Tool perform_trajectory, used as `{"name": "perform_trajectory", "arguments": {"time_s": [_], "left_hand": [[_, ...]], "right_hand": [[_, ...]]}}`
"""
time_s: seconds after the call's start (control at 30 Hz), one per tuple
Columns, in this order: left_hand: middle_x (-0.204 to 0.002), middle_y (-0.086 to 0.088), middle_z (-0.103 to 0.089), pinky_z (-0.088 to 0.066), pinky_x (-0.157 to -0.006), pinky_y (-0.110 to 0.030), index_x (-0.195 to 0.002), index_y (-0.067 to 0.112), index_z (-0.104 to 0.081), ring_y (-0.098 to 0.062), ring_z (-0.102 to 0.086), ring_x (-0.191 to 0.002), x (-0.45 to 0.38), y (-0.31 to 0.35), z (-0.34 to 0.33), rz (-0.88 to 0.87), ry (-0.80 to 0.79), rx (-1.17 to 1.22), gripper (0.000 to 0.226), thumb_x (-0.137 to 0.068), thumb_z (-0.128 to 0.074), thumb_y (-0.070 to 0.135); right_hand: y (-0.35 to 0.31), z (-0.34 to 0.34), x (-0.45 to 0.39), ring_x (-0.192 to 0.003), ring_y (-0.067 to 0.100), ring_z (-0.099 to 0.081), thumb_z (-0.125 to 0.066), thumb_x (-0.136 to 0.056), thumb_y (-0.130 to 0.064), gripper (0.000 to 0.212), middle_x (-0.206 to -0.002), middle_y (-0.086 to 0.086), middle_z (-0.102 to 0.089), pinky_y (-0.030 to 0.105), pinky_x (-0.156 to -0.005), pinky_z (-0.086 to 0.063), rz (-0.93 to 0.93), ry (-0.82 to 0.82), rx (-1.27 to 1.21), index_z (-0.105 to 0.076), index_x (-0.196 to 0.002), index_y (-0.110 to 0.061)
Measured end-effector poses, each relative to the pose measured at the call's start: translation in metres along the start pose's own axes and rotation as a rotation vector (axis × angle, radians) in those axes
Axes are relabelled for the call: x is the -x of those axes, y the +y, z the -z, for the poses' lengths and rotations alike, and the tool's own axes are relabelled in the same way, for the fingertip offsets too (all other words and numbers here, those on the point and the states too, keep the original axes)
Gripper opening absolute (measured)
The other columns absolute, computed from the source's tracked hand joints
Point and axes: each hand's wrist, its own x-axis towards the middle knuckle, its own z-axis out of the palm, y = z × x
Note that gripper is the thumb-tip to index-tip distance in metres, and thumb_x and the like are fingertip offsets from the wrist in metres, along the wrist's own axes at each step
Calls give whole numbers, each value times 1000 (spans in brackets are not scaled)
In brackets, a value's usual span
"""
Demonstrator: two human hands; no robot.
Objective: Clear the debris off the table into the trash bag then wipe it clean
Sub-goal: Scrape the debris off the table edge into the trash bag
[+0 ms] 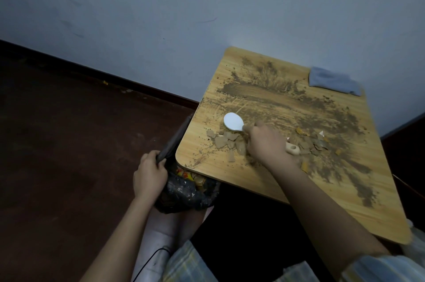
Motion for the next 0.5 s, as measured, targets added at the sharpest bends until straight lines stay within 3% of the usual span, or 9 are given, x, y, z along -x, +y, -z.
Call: {"name": "perform_trajectory", "arguments": {"time_s": [0.13, 0.33, 0.5], "left_hand": [[-110, -9, -56, -40, -78, -41, -113, 15, -59, -37, -57, -100, 0, -1, 0, 2, 0, -3, 20, -94, -52, 17], [-108, -8, -55, -39, -77, -40, -112, 16, -59, -37, -57, -99, 0, -2, 0, 6, -2, 3, 19, -94, -52, 17], [-109, -7, -55, -38, -77, -40, -110, 16, -58, -37, -57, -99, -1, 0, 0, -1, -10, 12, 18, -94, -51, 16]], "right_hand": [[-12, -1, 6, -101, 30, -56, -50, -96, -23, 35, -110, 7, -54, 30, -65, -32, 126, 14, -61, -57, -130, -27], [-12, 5, -4, -97, 29, -57, -55, -91, -18, 37, -109, 7, -52, 31, -63, -33, 3, 39, -46, -58, -128, -23], [-25, -1, -4, -101, 31, -55, -48, -93, -8, 38, -114, 9, -52, 32, -66, -34, 66, 27, -46, -57, -128, -20]]}}
